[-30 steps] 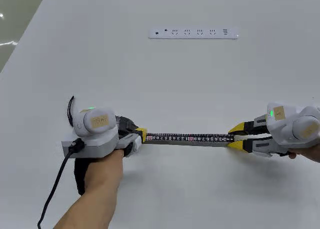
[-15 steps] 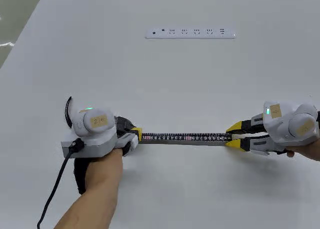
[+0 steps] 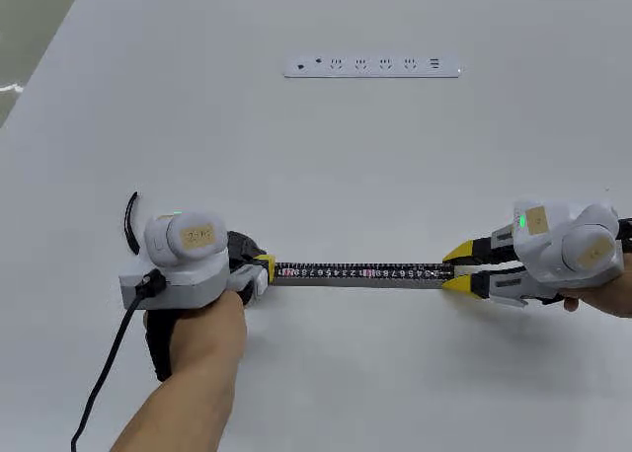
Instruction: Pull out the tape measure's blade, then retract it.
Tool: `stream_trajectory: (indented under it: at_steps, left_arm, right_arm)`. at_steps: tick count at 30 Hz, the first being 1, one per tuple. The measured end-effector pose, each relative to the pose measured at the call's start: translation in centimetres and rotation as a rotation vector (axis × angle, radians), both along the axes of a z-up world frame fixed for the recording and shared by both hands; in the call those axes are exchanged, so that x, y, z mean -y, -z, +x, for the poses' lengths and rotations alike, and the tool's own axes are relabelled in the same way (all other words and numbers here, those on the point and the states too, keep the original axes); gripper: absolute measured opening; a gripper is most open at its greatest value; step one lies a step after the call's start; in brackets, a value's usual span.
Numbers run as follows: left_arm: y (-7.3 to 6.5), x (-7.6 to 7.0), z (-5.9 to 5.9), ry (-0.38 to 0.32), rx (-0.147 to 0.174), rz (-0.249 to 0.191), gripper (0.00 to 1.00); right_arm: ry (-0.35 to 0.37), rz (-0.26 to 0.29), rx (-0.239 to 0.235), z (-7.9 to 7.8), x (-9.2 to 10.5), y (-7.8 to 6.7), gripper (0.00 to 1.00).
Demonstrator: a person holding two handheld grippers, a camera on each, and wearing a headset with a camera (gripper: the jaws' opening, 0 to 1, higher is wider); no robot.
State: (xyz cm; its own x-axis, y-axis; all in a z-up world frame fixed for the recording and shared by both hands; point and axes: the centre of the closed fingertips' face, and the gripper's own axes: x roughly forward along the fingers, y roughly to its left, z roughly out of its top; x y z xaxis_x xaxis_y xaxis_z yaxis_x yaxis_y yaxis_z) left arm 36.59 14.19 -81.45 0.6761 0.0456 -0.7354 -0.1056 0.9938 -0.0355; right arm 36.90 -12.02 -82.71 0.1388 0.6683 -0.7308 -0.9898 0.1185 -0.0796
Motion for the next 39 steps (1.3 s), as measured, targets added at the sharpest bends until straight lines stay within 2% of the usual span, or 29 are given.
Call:
stream_trajectory:
  at_steps: [28, 39]
  left_arm:
    - [0.0, -0.2, -0.1, 0.015, -0.008, -0.04, 0.62]
    - [0.0, -0.2, -0.1, 0.012, -0.008, -0.06, 0.62]
  right_arm:
    - [-0.011, -0.024, 0.005, 0.2, -0.4, 0.1, 0.12]
    - [-0.021, -0.004, 0.001, 0.1, -1.9, -0.2, 0.12]
